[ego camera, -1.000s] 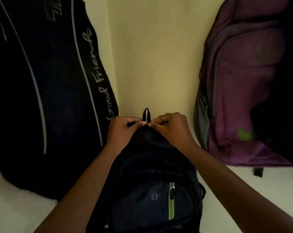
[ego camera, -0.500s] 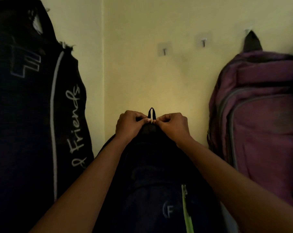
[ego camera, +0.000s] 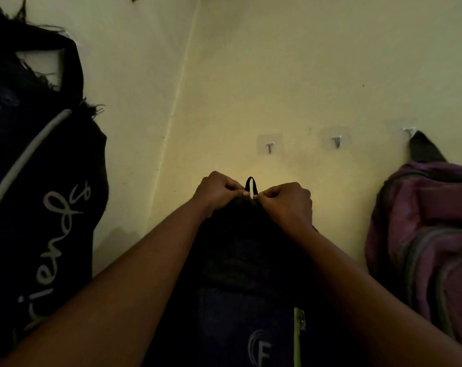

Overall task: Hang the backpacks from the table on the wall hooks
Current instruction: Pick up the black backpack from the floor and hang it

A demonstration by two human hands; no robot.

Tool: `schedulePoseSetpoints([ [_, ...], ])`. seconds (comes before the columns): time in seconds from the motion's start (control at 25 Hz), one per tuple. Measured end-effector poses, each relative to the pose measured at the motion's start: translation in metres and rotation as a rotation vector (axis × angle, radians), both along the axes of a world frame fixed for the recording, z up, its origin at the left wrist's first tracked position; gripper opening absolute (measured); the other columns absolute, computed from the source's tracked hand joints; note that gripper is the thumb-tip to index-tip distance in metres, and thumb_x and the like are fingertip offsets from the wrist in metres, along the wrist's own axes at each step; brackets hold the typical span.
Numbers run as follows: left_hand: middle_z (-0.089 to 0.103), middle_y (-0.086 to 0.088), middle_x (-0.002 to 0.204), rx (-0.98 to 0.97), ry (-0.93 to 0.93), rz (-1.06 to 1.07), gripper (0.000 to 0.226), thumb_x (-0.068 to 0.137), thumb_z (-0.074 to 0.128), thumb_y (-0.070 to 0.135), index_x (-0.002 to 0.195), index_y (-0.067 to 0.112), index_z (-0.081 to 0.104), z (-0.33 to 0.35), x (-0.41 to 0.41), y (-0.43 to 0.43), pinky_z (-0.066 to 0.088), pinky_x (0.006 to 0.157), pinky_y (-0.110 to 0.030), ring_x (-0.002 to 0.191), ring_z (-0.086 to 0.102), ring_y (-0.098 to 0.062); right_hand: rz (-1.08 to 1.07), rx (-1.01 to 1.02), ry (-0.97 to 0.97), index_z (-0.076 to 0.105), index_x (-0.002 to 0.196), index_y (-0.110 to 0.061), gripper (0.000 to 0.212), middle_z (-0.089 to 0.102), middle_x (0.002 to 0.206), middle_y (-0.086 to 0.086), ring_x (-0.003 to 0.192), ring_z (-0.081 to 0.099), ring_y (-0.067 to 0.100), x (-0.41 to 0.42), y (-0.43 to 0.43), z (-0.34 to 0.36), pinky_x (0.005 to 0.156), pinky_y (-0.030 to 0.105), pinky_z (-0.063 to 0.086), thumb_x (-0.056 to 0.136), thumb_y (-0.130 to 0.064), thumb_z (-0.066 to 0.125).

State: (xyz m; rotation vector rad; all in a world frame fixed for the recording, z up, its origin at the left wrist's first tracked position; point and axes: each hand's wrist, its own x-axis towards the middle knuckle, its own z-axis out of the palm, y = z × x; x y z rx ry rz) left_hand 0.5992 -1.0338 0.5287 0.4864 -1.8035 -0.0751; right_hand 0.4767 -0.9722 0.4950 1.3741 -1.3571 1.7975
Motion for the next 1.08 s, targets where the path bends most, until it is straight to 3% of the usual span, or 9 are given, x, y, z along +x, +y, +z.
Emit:
schedulePoseSetpoints([
  [0.16, 0.07, -0.012, 0.1, 0.147, -0.006, -0.061, 0.034, 0.07, 0.079, 0.021, 0.1, 0.005, 0.074, 0.047, -0.012, 0.001, 0.051, 0.082, -0.027, 0.096, 0.063, -0.022, -0.026, -0.027, -0.018, 0.076, 0.092, -0.017, 0.017, 0.074, 0.097, 0.007, 0.09, 0.066, 0.023, -0.008, 0.003, 0.034, 0.074, 0.027, 0.05, 0.078, -0.022, 0.066],
  [0.28, 0.069, -0.014, 0.107, 0.21, 0.021, -0.023, 0.066, 0.041, 0.086, 0.035, 0.1, 0.009, 0.072, 0.07, -0.024, -0.003, 0.05, 0.096, -0.041, 0.103, 0.063, -0.029, -0.052, -0.056, -0.041, 0.076, 0.091, -0.016, 0.018, 0.075, 0.097, 0.007, 0.09, 0.066, 0.023, -0.011, 0.004, 0.049, 0.075, 0.027, 0.051, 0.077, -0.021, 0.067],
  [0.36, 0.067, -0.012, 0.108, 0.207, 0.045, -0.031, 0.073, 0.035, 0.083, 0.039, 0.101, 0.013, 0.071, 0.083, -0.031, -0.005, 0.046, 0.099, -0.044, 0.105, 0.061, -0.029, -0.072, -0.089, -0.066, 0.075, 0.094, -0.016, 0.02, 0.074, 0.1, 0.008, 0.093, 0.066, 0.024, -0.012, 0.005, 0.056, 0.074, 0.026, 0.048, 0.077, -0.022, 0.067],
  [0.44, 0.067, -0.009, 0.105, 0.187, 0.075, -0.011, 0.07, 0.035, 0.082, 0.042, 0.1, 0.017, 0.071, 0.092, -0.036, -0.002, 0.043, 0.101, -0.046, 0.104, 0.061, -0.027, -0.088, -0.12, -0.094, 0.075, 0.096, -0.016, 0.021, 0.073, 0.103, 0.009, 0.095, 0.065, 0.025, -0.013, 0.007, 0.065, 0.073, 0.025, 0.045, 0.078, -0.023, 0.067],
  [0.6, 0.067, -0.009, 0.108, 0.143, 0.14, -0.01, 0.052, 0.056, 0.081, 0.042, 0.1, 0.017, 0.072, 0.105, -0.049, -0.002, 0.04, 0.103, -0.044, 0.106, 0.059, -0.028, -0.112, -0.141, -0.149, 0.075, 0.091, -0.016, 0.02, 0.071, 0.103, 0.01, 0.097, 0.064, 0.028, -0.017, 0.01, 0.081, 0.078, 0.03, 0.05, 0.074, -0.023, 0.068],
  [0.8, 0.066, -0.009, 0.106, 0.182, 0.209, -0.07, 0.059, 0.047, 0.081, 0.044, 0.096, 0.012, 0.069, 0.107, -0.058, -0.011, 0.041, 0.102, -0.042, 0.107, 0.058, -0.028, -0.141, -0.113, -0.224, 0.073, 0.086, -0.011, 0.019, 0.068, 0.1, 0.012, 0.093, 0.064, 0.029, -0.02, 0.007, 0.094, 0.08, 0.03, 0.05, 0.07, -0.022, 0.071],
  [0.96, 0.054, -0.006, 0.094, 0.213, 0.205, -0.005, 0.05, 0.059, 0.081, 0.042, 0.066, 0.013, 0.041, 0.107, -0.055, -0.006, 0.04, 0.104, -0.041, 0.11, 0.057, -0.029, -0.145, -0.057, -0.292, 0.052, 0.066, -0.007, 0.029, 0.063, 0.1, 0.01, 0.094, 0.061, 0.028, -0.018, 0.012, 0.1, 0.074, 0.029, 0.045, 0.071, -0.024, 0.074],
  [1.08, 0.058, -0.008, 0.099, 0.247, 0.207, 0.004, 0.05, 0.06, 0.081, 0.039, 0.065, 0.013, 0.038, 0.108, -0.053, -0.004, 0.041, 0.103, -0.04, 0.107, 0.059, -0.03, -0.146, -0.008, -0.291, 0.046, 0.065, -0.007, 0.031, 0.062, 0.106, 0.012, 0.1, 0.06, 0.028, -0.018, 0.016, 0.101, 0.074, 0.028, 0.041, 0.075, -0.021, 0.072],
])
